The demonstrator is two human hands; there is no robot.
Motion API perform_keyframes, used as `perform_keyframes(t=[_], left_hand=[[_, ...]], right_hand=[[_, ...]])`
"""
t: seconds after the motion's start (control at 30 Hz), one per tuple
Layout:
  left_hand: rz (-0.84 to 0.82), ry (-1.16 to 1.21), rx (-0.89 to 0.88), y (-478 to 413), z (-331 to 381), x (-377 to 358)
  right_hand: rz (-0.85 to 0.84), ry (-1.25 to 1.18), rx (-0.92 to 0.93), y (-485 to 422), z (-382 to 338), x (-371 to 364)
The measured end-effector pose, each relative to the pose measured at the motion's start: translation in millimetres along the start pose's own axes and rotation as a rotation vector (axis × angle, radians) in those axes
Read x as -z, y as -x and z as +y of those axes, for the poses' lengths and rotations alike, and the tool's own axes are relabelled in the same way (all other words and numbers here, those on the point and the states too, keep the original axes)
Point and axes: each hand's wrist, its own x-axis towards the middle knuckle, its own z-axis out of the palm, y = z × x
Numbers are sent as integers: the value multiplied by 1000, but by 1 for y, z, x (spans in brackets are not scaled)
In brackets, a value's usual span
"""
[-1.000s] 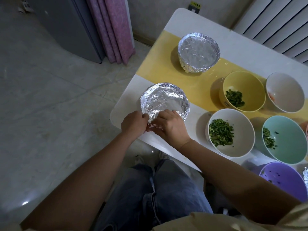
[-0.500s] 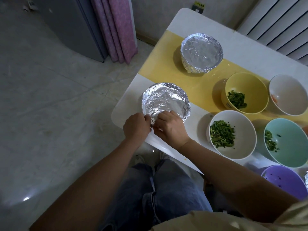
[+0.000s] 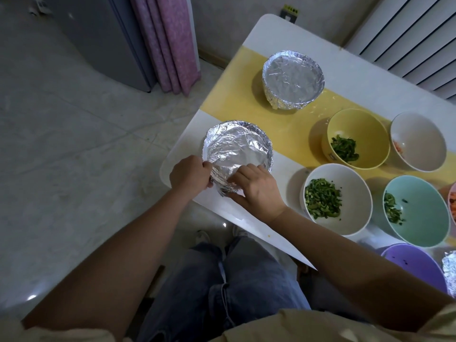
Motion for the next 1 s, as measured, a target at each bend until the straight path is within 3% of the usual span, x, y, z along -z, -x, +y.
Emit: perform_keyframes(t=[0.2, 0.33, 0.8, 1.0], left_hand=[[101, 36, 163, 7, -6, -14], [129, 2, 139, 26, 1, -21], [23, 56, 166, 14, 14, -18], [-116, 359, 264, 19, 18, -17]], right_hand=[[41, -19, -16, -6, -5, -5], [20, -61, 10, -9, -7, -6], [37, -53, -27, -13, -9, -8], [49, -42, -21, -17, -11, -6]])
